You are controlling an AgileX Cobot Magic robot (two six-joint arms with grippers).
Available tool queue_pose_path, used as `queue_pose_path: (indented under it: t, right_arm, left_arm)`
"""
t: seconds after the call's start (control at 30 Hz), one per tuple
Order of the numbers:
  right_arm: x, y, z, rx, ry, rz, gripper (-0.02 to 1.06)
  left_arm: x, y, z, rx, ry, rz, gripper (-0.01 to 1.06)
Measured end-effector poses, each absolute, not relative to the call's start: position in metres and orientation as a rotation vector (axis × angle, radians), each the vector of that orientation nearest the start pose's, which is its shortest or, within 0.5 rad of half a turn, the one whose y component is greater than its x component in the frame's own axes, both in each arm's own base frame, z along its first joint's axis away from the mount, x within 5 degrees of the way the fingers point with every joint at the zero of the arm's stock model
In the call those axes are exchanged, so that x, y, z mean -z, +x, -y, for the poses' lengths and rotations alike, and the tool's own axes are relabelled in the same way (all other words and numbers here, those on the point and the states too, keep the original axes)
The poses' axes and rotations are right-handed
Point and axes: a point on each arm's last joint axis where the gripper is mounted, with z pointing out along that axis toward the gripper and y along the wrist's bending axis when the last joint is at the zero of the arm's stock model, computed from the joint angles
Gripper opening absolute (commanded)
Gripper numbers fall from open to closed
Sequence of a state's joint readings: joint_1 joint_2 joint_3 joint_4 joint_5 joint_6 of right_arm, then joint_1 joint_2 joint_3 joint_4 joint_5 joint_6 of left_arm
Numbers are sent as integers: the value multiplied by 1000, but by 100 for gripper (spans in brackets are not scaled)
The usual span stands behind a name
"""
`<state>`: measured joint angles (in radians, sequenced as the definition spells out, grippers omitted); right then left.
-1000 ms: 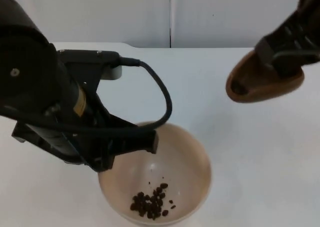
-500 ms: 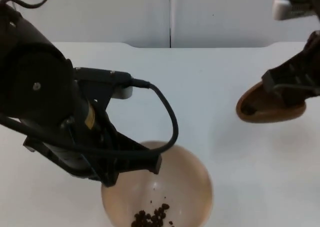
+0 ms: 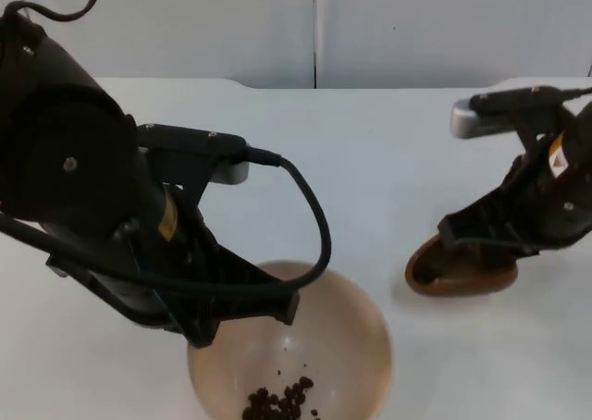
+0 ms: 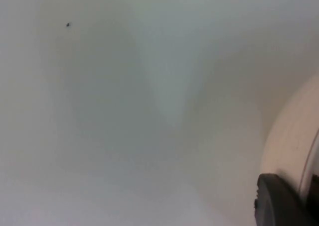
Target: Pick up the bowl with the left hand and pour the coffee beans from the cup into the bowl with the right hand.
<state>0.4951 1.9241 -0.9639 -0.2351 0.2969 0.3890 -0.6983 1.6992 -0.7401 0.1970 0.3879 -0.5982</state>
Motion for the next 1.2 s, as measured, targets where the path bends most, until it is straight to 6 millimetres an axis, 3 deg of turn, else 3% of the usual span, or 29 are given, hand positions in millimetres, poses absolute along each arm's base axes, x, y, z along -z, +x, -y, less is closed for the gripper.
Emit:
queue_pose_path:
  t: [0.4, 0.73, 0.83, 1.0, 1.2]
  right_arm:
    - [-86, 312, -162, -99, -449, -2717, 0]
    - [-84, 312, -163, -106, -449, -2709, 0]
    - [-84, 312, -163, -106, -446, -2710, 0]
    - [-84, 312, -163, -106, -446, -2710, 0]
    - [-84, 312, -163, -106, -446, -2710, 0]
  left_arm:
    - [-135, 222, 174, 115, 463, -2768, 0]
    - [-135, 222, 174, 100, 495, -2754, 1]
    - [-135, 222, 174, 99, 497, -2753, 9]
    - [-135, 222, 174, 99, 497, -2753, 39]
    - [-135, 222, 174, 99, 497, -2753, 56]
